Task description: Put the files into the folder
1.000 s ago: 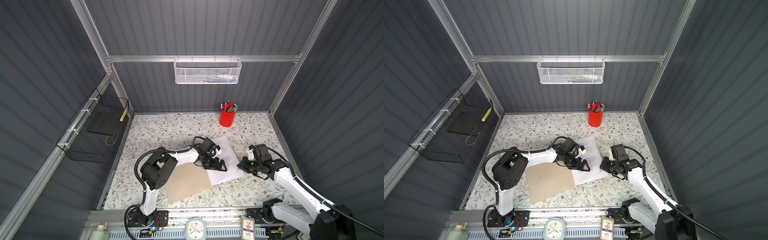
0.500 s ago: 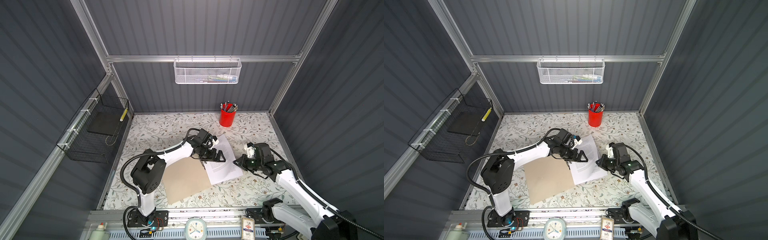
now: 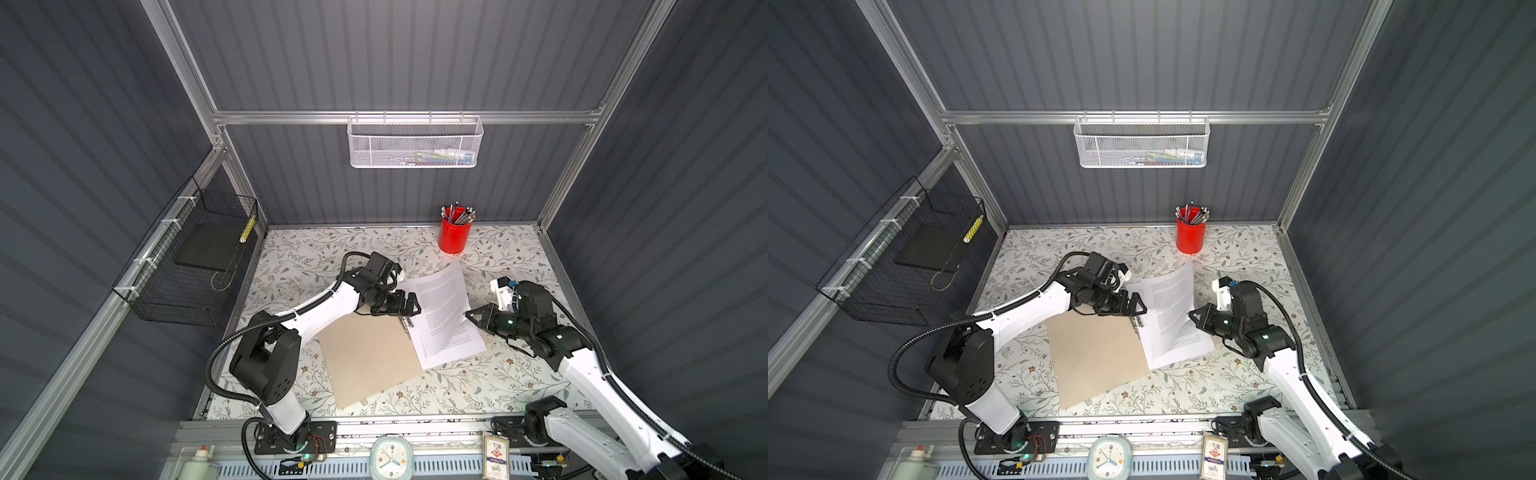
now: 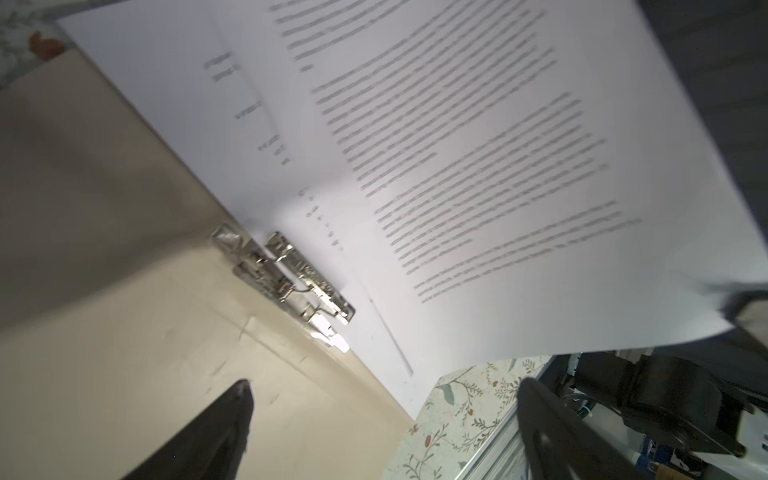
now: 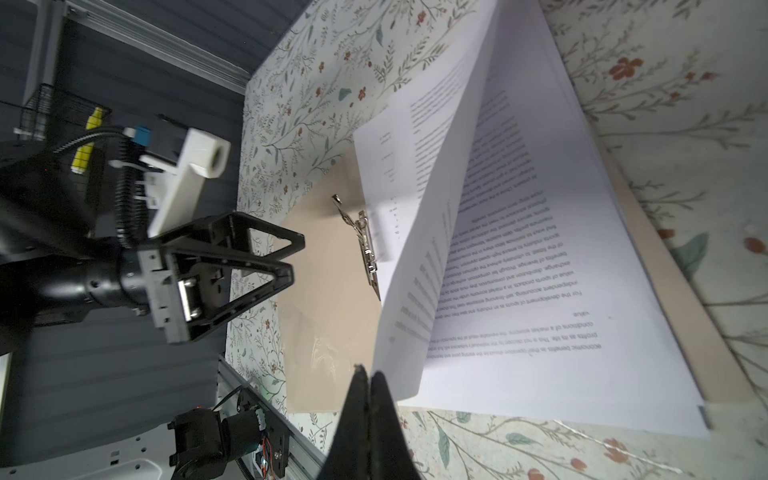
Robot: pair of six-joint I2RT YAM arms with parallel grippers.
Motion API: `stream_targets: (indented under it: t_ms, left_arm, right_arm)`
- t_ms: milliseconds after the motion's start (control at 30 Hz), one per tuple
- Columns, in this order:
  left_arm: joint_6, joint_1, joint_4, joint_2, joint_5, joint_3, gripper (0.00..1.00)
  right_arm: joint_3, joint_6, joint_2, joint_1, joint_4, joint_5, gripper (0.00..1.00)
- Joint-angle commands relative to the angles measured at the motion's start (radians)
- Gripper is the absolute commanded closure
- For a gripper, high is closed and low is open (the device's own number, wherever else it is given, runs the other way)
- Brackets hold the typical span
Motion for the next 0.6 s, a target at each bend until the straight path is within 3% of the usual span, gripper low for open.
stream_targets:
  t_ms: [0, 167, 400, 567]
  left_arm:
    - [0.000, 0.038, -0.037, -0.059, -0.038, -0.038, 0.01]
    - [-0.027, 0.121, -0.024, -0.096, -0.025, -0.087, 0.00]
    - [-0.055, 0.259, -0.048, -0.185, -0.008, -0.106, 0.00]
    - [-0.050, 0.368, -0.100, -0.267, -0.041, -0.112, 0.00]
  right_arm:
    - [0.078, -0.031, -0.026, 0.015, 0.032, -0.033, 1.00]
    - [0.260, -0.059, 0.054, 0.097, 0.037, -0.022, 1.00]
    - [0.598, -0.063, 0.387, 0.245, 0.083, -0.073, 1.00]
    - [0.835, -0.024, 0.594, 0.319, 0.125, -0.195, 1.00]
